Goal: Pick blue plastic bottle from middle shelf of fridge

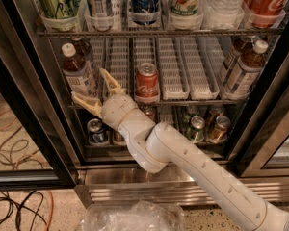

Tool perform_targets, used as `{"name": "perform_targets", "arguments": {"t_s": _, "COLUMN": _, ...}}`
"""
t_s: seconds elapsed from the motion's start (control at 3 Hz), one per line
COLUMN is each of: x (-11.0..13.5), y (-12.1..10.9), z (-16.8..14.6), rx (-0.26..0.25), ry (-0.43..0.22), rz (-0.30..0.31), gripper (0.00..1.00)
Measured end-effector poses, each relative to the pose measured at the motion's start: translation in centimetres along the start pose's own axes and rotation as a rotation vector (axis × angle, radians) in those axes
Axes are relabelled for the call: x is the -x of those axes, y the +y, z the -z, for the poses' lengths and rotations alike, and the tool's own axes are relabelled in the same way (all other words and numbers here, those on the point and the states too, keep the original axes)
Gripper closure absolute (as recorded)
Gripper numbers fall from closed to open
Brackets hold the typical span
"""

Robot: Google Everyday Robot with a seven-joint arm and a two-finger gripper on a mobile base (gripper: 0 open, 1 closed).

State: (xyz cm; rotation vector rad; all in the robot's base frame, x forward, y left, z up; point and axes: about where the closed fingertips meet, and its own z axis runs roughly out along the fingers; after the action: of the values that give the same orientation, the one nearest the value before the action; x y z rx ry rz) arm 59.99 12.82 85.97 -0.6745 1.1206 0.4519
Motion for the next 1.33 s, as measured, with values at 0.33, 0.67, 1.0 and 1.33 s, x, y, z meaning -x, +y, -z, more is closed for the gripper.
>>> {"name": "perform_targets", "arguments": {"t_s": 0.33, "x": 0.0, "y": 0.1, "z": -0.3, "rx": 0.006, "ry": 0.007, "rz": 0.007, "gripper": 0.41}}
{"name": "perform_targets", "arguments": {"t_s": 0.67, "x": 0.1, "y": 0.1, "z": -1.0, "rx": 0.027, "ry": 0.011, "rz": 0.016, "gripper": 0.34}}
{"name": "perform_targets", "arguments": {"t_s": 1.0, "x": 0.0, "y": 0.2, "z": -1.9, "rx": 0.053, "ry": 0.016, "rz": 0.018, "gripper": 0.26}}
{"name": "perform_targets", "arguments": {"t_s": 1.33, "x": -0.2, "y": 0.3, "z": -2.6, "rx": 0.073, "ry": 0.019, "rz": 0.013, "gripper": 0.30}}
